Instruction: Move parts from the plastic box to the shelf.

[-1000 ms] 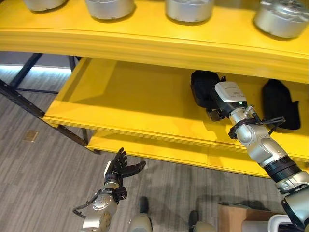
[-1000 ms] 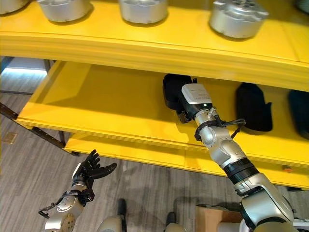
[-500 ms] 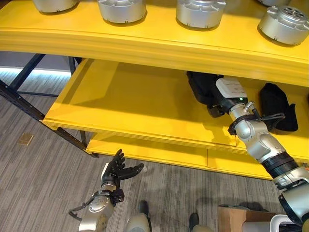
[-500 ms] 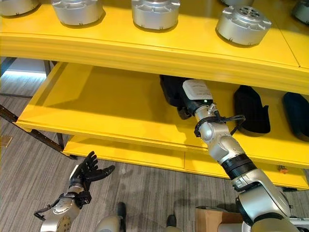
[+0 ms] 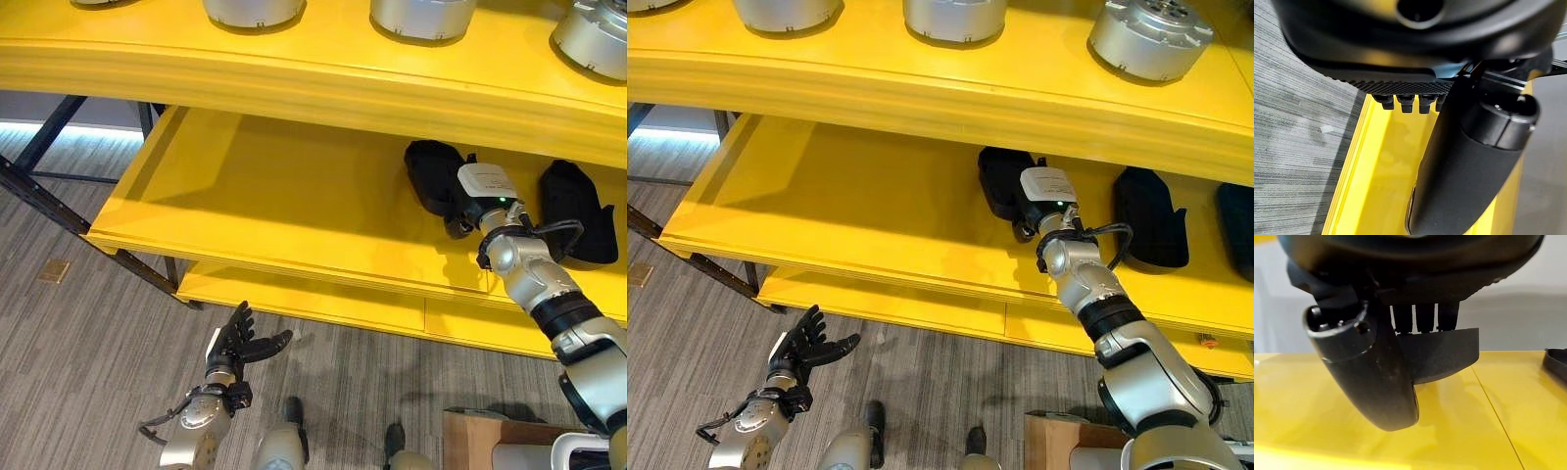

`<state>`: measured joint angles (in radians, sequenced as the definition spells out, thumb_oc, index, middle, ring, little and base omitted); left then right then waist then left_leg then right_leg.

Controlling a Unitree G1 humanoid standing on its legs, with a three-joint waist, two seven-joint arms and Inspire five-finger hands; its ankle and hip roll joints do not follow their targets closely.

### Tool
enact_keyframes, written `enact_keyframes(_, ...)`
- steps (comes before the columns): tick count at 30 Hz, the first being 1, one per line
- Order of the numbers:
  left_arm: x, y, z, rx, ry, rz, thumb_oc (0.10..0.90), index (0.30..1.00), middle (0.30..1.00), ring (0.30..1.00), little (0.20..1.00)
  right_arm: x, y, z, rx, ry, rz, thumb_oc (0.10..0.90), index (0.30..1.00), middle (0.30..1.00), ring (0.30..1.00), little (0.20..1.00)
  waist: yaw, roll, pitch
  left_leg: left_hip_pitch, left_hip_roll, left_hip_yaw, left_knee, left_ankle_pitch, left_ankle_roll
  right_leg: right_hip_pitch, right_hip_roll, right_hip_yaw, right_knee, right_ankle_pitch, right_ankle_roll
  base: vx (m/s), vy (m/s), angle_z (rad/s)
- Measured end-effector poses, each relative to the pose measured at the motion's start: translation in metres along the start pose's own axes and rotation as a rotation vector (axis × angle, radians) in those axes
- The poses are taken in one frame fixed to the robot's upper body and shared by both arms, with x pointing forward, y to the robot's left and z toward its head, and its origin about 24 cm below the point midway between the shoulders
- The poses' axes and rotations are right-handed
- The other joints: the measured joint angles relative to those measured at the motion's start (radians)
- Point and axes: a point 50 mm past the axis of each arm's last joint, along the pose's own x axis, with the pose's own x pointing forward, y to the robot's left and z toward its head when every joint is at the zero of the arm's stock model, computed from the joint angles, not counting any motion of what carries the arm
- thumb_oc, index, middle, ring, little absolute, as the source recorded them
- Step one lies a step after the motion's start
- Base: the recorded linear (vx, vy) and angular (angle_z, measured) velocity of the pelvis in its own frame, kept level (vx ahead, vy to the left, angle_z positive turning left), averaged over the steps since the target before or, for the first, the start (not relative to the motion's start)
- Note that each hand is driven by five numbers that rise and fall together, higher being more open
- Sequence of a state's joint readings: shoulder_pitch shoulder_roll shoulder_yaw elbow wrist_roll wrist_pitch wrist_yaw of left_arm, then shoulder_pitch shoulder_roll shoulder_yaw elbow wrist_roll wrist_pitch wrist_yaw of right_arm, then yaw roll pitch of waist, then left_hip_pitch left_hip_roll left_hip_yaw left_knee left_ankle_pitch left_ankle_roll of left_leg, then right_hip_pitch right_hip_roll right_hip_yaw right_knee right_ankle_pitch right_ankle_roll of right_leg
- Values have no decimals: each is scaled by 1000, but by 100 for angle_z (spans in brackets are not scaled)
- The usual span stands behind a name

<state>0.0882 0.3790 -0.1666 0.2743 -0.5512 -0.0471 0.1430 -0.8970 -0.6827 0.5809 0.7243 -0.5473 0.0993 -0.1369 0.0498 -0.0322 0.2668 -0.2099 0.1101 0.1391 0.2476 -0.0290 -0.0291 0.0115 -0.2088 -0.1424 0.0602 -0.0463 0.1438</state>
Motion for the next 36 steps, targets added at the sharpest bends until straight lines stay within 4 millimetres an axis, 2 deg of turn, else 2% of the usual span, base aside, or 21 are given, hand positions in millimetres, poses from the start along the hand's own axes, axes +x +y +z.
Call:
enact_keyframes(2,2,-2,3,-22,-6,-7,900,1000,1000,1000,1000,7,-10,3,-9,4,-17,400,300,300,300,300,-1,15,9,-38,14,-5,62,-29,-2,-48,4,9,80,-34,1,-92,-25,-3)
enact_keyframes(5,4,-4,6,-28,-15,-17,900,1000,1000,1000,1000,10,-15,5,8,13,-29,400,300,300,300,300,5,22,18,-77,21,-11,144,-66,2,-108,-5,20,205,-92,-3,-52,-22,0)
enact_keyframes(10,6,-1,11,-23,-36,-5,900,1000,1000,1000,1000,18,-22,5,40,51,-28,400,300,300,300,300,9,14,45,-143,36,-29,317,-151,2,-194,-18,42,423,-207,-17,-22,-32,2)
enact_keyframes(14,5,0,9,-20,-28,-2,900,1000,1000,1000,1000,20,-24,5,44,60,-31,400,300,300,300,300,12,3,61,-176,42,-44,398,-187,2,-224,-22,45,520,-255,-17,3,-32,4)
enact_keyframes(25,6,2,11,-5,-32,-5,900,1000,1000,1000,1000,22,-19,0,33,101,-2,400,300,300,300,300,38,0,63,-208,39,-79,436,-197,-4,-245,-27,20,589,-292,-17,12,-14,8)
enact_keyframes(33,6,-1,11,0,-30,-17,900,1000,1000,1000,1000,22,4,12,63,113,68,400,300,300,300,300,43,-3,64,-219,33,-96,446,-196,-5,-247,-32,2,606,-303,-27,0,-12,6)
enact_keyframes(36,6,-2,11,2,-31,-20,900,1000,1000,1000,1000,22,9,9,63,132,87,400,300,300,300,300,56,-3,64,-220,31,-99,447,-196,-6,-247,-34,0,612,-306,-28,-9,-7,3)
